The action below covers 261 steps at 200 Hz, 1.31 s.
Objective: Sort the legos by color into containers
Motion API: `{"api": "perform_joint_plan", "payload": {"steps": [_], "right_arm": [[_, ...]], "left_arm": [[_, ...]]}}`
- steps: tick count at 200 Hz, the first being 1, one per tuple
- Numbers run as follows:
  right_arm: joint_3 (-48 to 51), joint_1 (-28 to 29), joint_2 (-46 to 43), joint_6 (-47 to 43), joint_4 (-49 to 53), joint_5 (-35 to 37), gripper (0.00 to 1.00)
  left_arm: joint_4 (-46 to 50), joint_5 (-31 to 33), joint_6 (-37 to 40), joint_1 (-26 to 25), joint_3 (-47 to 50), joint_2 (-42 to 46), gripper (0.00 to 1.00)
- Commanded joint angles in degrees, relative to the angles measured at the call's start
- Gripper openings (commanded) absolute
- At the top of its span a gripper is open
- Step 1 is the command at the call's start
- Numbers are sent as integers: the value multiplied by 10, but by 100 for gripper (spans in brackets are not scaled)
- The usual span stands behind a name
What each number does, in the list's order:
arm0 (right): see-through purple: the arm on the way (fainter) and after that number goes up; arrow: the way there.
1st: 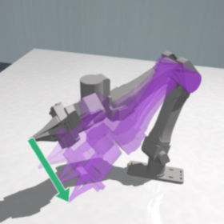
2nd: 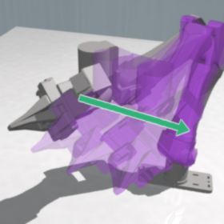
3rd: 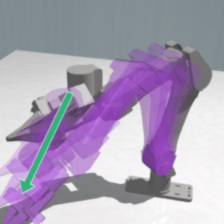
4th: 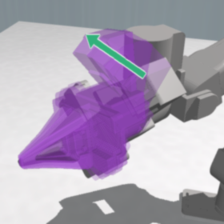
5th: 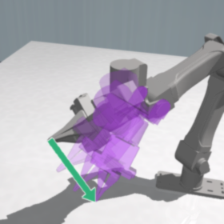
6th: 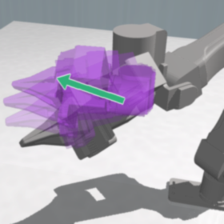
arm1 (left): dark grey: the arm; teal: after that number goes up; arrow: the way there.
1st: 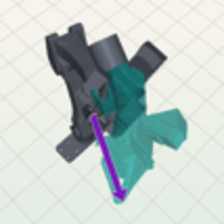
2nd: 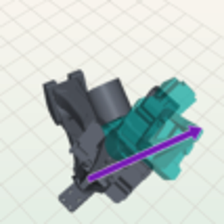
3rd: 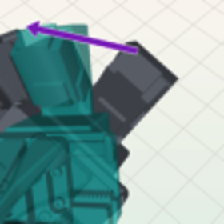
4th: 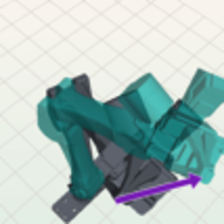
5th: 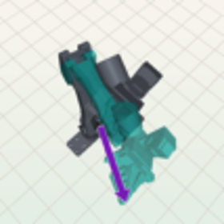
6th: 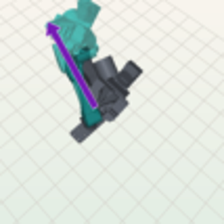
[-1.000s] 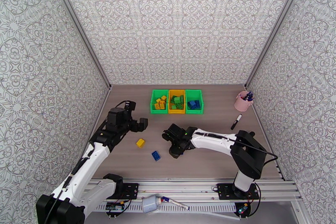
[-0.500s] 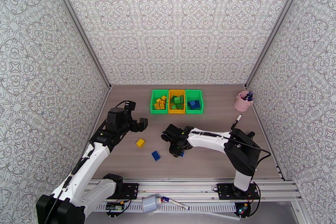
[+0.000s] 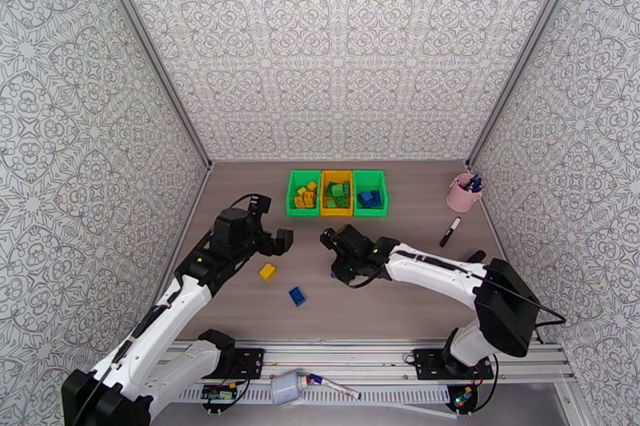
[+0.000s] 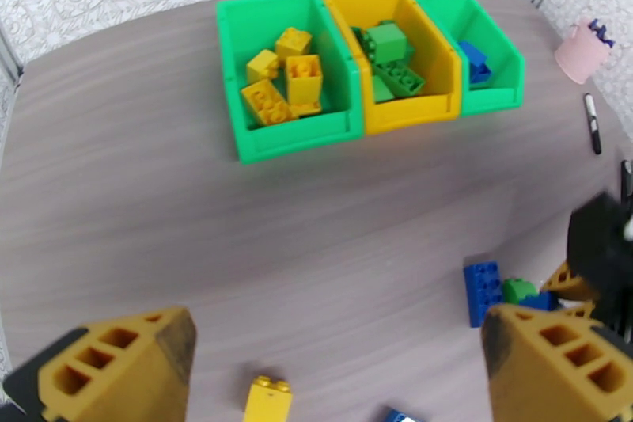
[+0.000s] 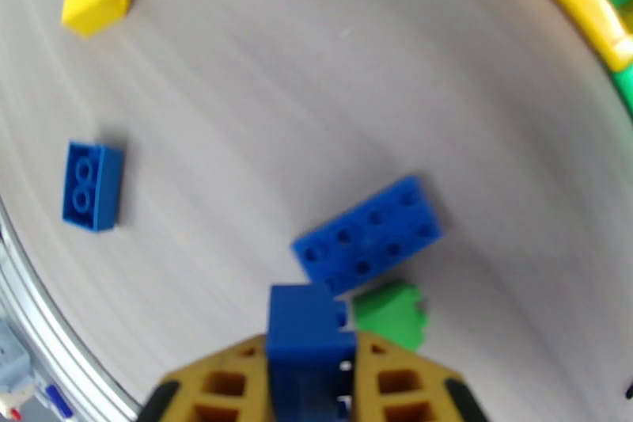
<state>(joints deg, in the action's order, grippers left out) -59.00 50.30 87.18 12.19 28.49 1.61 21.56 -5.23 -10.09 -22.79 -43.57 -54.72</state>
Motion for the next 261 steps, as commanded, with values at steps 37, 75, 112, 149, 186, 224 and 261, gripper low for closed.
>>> {"api": "perform_joint_plan", "payload": {"steps": [37, 75, 112, 149, 186, 224, 261], "right_arm": [[48, -98, -96, 93, -178, 89, 13], [6, -171, -57, 87, -201, 109, 13], [-76, -238, 36, 61, -221, 83, 13], [-173, -282, 143, 19, -205, 78, 13], [-269, -297, 247, -5, -182, 107, 12], [-365, -308, 332, -5, -144, 108, 12], [-444, -315, 377, 4, -89, 103, 17]], "left_arm": [[-156, 35, -25, -143, 49, -19, 100], [-187, 45, -18, -209, 39, -66, 100], [-164, 65, 8, -243, 13, -95, 100], [-135, 84, 22, -248, 6, -85, 100], [-142, 85, 21, -248, 10, -84, 100], [-142, 78, 27, -248, -3, -101, 100], [-143, 76, 30, -247, -5, -107, 100]]}}
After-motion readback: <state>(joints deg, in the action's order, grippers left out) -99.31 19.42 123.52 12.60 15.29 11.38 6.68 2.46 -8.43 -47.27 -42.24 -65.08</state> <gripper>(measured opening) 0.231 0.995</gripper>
